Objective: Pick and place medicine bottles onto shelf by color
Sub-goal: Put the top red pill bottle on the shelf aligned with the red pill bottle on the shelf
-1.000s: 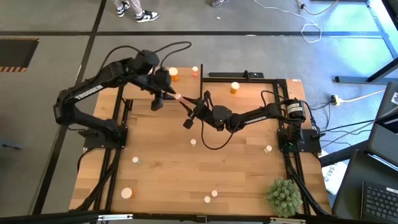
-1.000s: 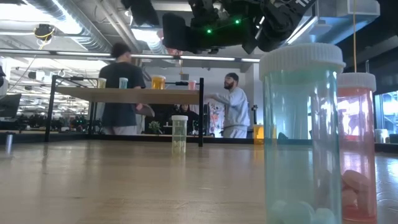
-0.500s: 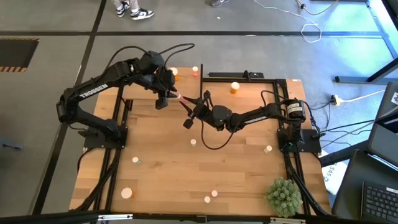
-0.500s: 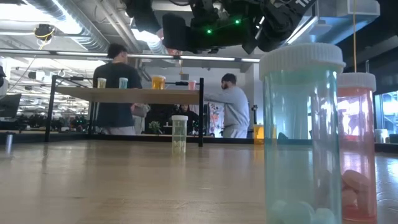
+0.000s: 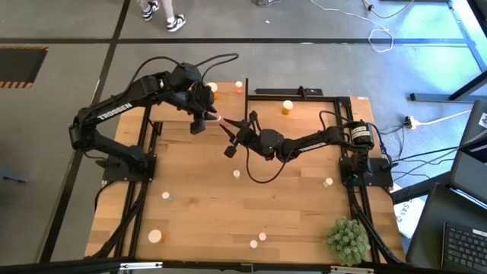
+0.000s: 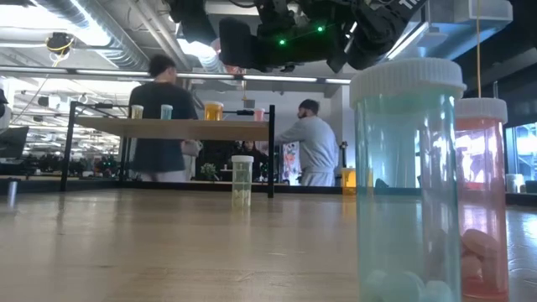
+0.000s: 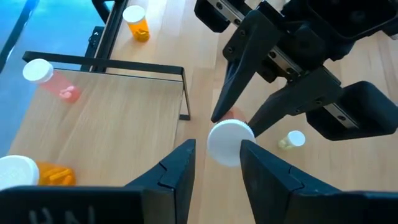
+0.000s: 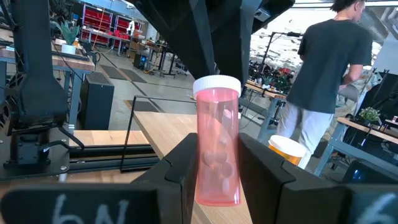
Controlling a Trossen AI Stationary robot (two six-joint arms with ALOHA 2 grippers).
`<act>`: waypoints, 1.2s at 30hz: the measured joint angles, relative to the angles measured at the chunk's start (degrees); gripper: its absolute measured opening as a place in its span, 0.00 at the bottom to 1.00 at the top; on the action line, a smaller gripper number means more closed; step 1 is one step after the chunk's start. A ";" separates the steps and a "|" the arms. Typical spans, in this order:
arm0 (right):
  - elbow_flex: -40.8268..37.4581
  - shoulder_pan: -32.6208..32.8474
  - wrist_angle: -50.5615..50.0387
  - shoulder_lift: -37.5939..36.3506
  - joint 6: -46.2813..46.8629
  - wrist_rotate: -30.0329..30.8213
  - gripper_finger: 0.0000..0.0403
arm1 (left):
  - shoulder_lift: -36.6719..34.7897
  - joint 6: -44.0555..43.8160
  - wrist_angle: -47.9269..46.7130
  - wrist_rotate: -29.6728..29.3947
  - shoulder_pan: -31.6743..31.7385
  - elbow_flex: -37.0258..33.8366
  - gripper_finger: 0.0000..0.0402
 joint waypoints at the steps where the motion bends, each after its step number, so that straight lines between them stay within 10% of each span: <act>1: 0.00 0.00 -0.02 0.00 0.00 0.00 0.26 | 0.00 -0.11 0.00 0.67 0.00 0.00 0.30; 36: -0.02 -0.09 -1.66 0.00 0.01 0.68 0.26 | 2.38 1.25 0.15 0.46 -0.07 0.09 0.30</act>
